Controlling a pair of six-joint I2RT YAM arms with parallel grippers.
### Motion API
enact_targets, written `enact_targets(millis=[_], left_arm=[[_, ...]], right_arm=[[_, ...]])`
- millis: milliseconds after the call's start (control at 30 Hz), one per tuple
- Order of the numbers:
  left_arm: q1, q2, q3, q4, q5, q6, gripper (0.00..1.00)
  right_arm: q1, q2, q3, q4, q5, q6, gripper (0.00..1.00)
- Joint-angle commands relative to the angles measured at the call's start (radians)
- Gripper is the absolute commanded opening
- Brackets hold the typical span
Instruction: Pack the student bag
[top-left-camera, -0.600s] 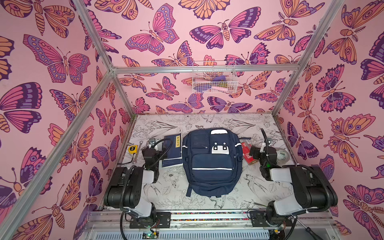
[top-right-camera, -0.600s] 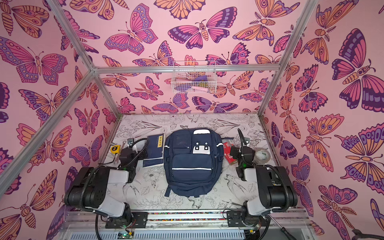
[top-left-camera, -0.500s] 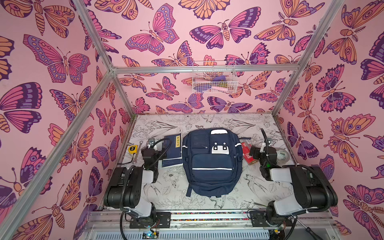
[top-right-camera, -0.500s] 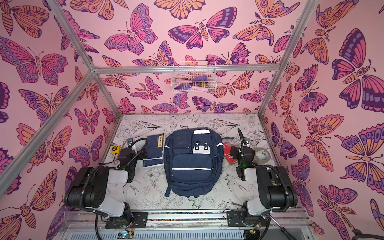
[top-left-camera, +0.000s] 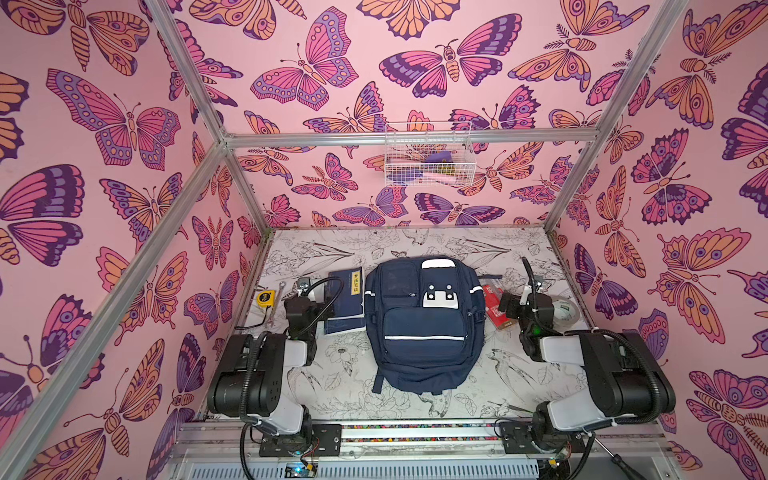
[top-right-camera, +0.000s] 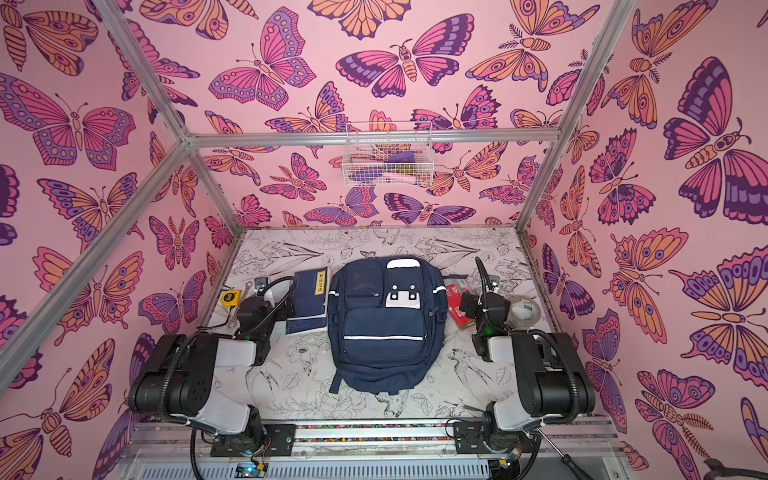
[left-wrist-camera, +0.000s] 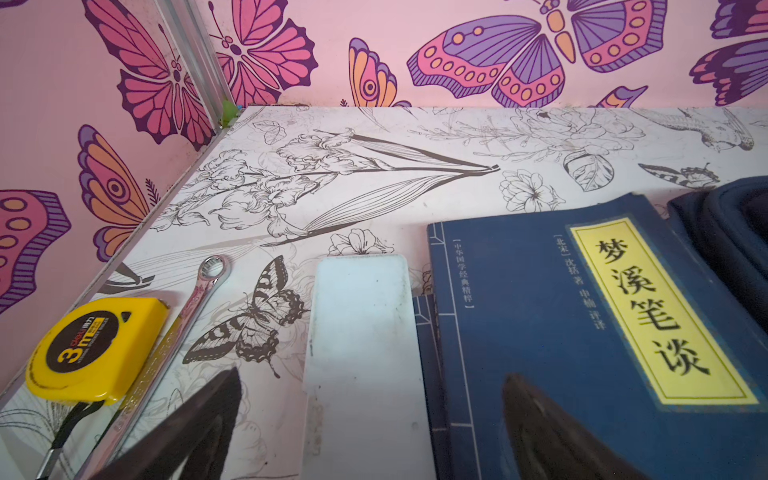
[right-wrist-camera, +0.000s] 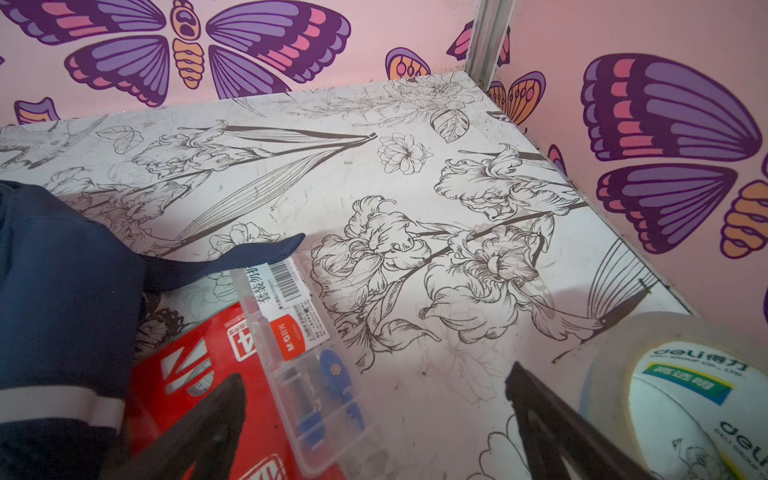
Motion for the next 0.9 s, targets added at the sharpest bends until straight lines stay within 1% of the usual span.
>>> enact_targets(millis=[0, 500, 567, 600, 633, 667, 700, 733, 767, 800, 833, 867], left_arm=[[0.006, -0.005, 0.006, 0.002, 0.022, -0.01, 1.0], [0.008, -0.005, 0.006, 0.0, 0.025, -0.013, 0.99], [0.005, -0.01, 0.006, 0.0, 0.021, -0.007, 1.0], [-0.001, -0.034, 0.029, -0.059, -0.001, 0.001, 1.0], [-0.013, -0.083, 0.094, -0.225, -0.052, -0.002, 1.0], [-0.017, -0.123, 0.177, -0.401, -0.093, -0.014, 1.0], [-0.021, -0.145, 0.279, -0.554, -0.183, -0.063, 1.0], [-0.019, -0.178, 0.358, -0.677, -0.265, -0.156, 1.0], [-0.013, -0.207, 0.415, -0.778, -0.275, -0.243, 1.0], [-0.011, -0.233, 0.488, -0.918, -0.251, -0.354, 0.98], [-0.012, -0.249, 0.545, -1.026, -0.193, -0.452, 0.94], [-0.03, -0.261, 0.578, -1.108, -0.118, -0.555, 0.9]], right_arm=[[-0.002, -0.017, 0.015, 0.019, -0.007, -0.007, 0.99], [-0.002, -0.017, 0.014, 0.019, -0.007, -0.007, 0.99], [0.0, -0.026, 0.009, 0.067, 0.011, -0.015, 0.99], [0.027, -0.099, 0.03, -0.037, 0.078, -0.024, 0.99], [0.053, -0.197, 0.097, -0.24, 0.129, -0.027, 0.99], [0.064, -0.272, 0.181, -0.436, 0.162, 0.015, 0.99], [0.065, -0.338, 0.293, -0.669, 0.191, 0.139, 0.99], [0.065, -0.381, 0.408, -0.902, 0.214, 0.296, 0.99], [0.065, -0.402, 0.479, -1.041, 0.209, 0.402, 0.99], [0.065, -0.415, 0.52, -1.133, 0.199, 0.485, 0.99], [0.064, -0.421, 0.519, -1.175, 0.206, 0.576, 0.99], [0.056, -0.428, 0.486, -1.159, 0.164, 0.658, 0.99]])
